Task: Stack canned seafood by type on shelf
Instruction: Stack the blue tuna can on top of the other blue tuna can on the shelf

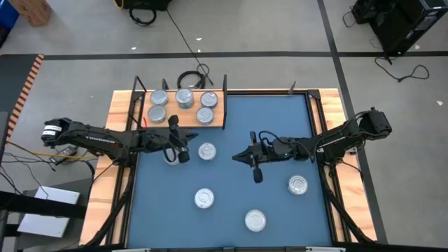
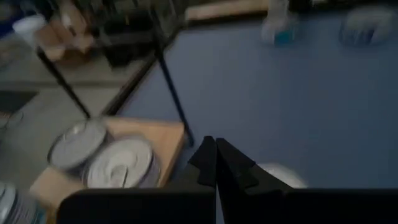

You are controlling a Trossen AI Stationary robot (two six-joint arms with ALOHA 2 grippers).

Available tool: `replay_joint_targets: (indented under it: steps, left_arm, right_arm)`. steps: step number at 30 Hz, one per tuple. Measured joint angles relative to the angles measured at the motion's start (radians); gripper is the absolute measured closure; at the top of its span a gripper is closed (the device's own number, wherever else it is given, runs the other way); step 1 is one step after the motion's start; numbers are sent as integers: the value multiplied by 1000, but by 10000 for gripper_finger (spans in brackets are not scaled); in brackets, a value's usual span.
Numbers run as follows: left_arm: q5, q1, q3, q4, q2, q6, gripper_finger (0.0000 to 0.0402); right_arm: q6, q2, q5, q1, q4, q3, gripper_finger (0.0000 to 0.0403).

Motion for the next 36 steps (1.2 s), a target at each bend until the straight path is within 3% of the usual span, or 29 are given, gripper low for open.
replay_joint_targets:
  steps: [6,10,15,20,30,36]
  left_arm:
    - [11,-17,-124,212,6,-2,400]
    - [56,-20,-175,222,6,-5,400]
    - [124,-21,-183,242,15,-8,395]
    - [123,-18,-183,296,30,-56,393]
    - [130,-18,-184,336,105,5,393]
    - [115,-18,-184,447,145,47,398]
  right_arm:
    - [-3,0,0,1,-18,0,382]
    - [-24,0,1,2,-18,0,382]
    - [-48,0,8,3,-13,0,382]
    - [-45,0,0,3,-8,0,381]
    - [-44,0,-1,3,-3,0,394]
    - [-37,0,-1,3,-7,0,400]
